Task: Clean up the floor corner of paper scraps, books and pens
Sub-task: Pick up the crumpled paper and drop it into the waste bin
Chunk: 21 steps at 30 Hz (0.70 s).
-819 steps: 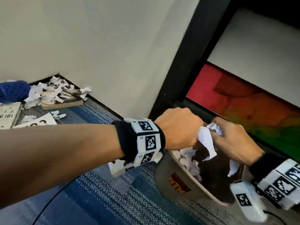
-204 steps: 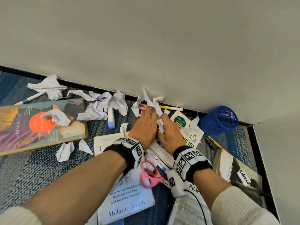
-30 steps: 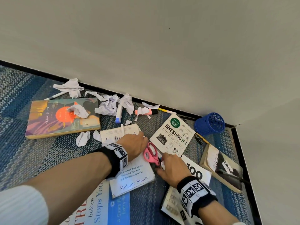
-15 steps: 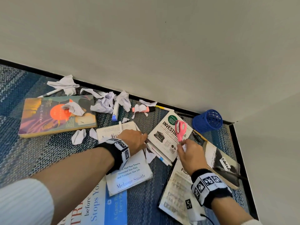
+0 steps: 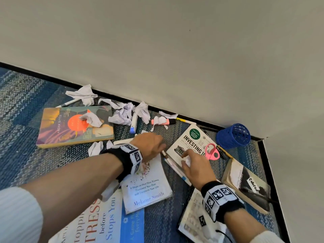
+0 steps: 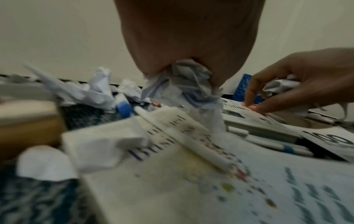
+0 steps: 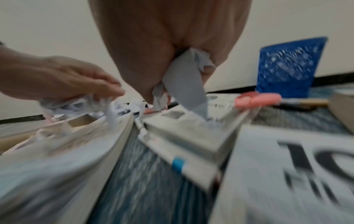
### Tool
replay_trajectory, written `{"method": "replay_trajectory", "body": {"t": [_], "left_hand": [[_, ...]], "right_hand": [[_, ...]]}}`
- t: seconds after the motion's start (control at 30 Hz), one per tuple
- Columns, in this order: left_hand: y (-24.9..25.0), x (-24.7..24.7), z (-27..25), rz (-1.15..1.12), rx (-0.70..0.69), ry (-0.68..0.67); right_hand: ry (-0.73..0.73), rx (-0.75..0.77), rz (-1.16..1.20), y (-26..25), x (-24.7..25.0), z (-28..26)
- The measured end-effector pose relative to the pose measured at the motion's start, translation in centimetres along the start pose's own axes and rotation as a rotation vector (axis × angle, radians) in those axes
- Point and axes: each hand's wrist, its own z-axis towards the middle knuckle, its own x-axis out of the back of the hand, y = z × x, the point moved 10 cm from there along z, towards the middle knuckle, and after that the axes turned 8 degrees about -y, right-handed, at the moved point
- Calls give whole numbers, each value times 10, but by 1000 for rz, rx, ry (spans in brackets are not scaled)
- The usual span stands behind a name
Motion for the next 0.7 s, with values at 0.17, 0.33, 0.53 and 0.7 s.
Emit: {"method": "replay_trajectory", "body": {"t": [0.17, 0.33, 0.53, 0.7], "left_hand": [[-53, 47, -16, 129, 157, 53], [-92, 93, -27, 160, 247, 127], [-121, 99, -5, 178, 334, 240], [-100, 72, 41, 431, 214, 139]], "right_hand": [[75, -55, 117, -8, 34, 45], [-204, 76, -129, -58, 9, 104], [-144, 251, -447, -111, -4, 159], [-69, 291, -414, -108, -16, 167]]}}
